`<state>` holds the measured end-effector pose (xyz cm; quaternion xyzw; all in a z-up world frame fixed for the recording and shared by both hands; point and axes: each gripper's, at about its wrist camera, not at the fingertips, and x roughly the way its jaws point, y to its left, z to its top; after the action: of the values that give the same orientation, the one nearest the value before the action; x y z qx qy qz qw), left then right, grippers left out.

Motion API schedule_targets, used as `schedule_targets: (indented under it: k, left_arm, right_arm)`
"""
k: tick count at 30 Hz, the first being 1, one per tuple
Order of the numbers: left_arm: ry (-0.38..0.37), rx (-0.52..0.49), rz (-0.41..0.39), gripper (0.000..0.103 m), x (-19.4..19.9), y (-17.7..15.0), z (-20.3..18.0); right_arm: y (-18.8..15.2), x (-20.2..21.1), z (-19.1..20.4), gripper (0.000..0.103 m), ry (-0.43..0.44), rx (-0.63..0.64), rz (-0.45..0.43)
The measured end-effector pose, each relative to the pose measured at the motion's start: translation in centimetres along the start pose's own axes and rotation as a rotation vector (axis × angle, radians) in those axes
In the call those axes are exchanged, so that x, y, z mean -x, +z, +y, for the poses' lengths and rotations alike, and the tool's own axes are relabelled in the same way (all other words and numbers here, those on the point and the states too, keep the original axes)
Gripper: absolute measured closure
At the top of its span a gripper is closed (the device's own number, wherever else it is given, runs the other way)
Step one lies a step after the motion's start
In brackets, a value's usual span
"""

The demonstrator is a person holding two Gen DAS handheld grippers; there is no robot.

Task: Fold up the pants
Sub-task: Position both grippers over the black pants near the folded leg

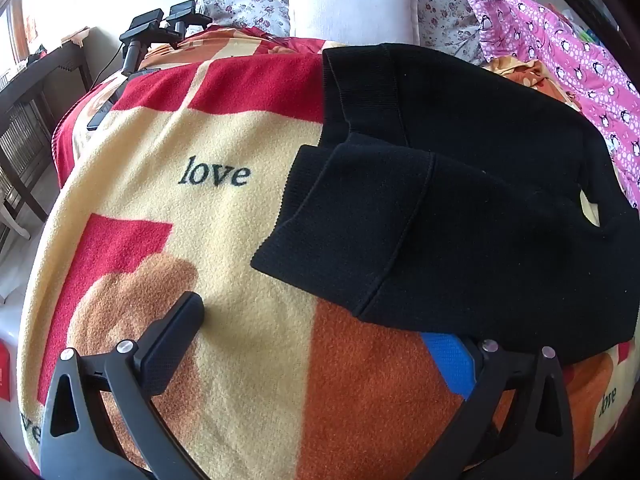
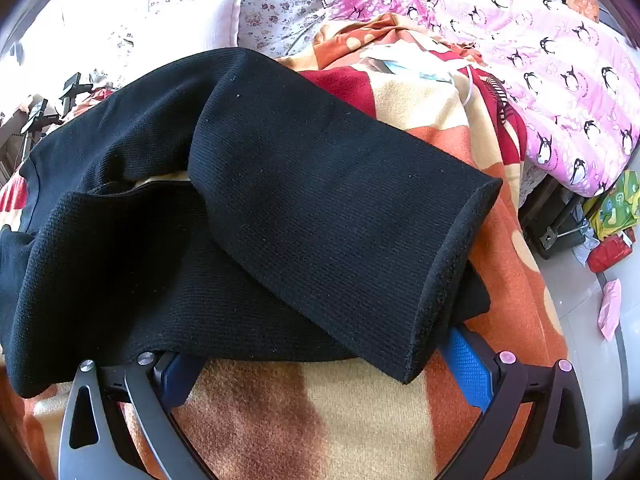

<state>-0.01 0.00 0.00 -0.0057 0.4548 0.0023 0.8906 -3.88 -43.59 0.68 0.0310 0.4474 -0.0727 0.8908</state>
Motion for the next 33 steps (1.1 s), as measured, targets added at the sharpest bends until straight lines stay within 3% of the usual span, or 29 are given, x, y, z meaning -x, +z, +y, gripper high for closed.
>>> schedule_targets:
  k: [5, 11, 15, 18, 23, 26, 29, 33]
  left_arm:
    - [-0.03, -0.023, 0.066, 0.0, 0.7, 0.2, 0.7]
    - [0.002, 0.018, -0.032, 0.0, 5.6, 0.1, 2.3]
    - [-0.032, 0.03, -0.066, 0.0, 8.4, 0.3, 2.2]
    - [-0.06, 0.007, -0.055, 0.0, 8.4, 0.7, 1.1]
    - [-0.073, -0.002, -0.048, 0.0, 6.8, 0.1, 0.1]
    - [-0.066, -0.002, -0.041, 0.0, 5.9, -0.2, 0.0]
    - [-0.058, 0.013, -0.031, 0.0, 4.9, -0.2, 0.0]
    - [-0.068, 0.066, -0.028, 0.0, 3.8, 0.0, 0.2]
  right_arm:
    - [0.0, -0.1, 0.1, 0.001, 0.002, -0.002, 0.001]
    - [0.0, -0.3, 0.2, 0.001, 0.002, -0.002, 0.001]
    - [0.1, -0.4, 0.4, 0.001, -0.011, -0.018, 0.002]
    - [0.3, -0.5, 0.5, 0.001, -0.02, -0.034, 0.004]
    - [-0.4, 0.5, 0.3, 0.001, 0.02, -0.019, 0.08]
    - [-2.7, 2.9, -0.2, 0.001, 0.099, -0.051, 0.063]
    - [-4.1, 5.2, -0.5, 0.001, 0.115, -0.063, 0.017]
    - [-4.0, 6.3, -1.1, 0.001, 0.206, -0.117, -0.004]
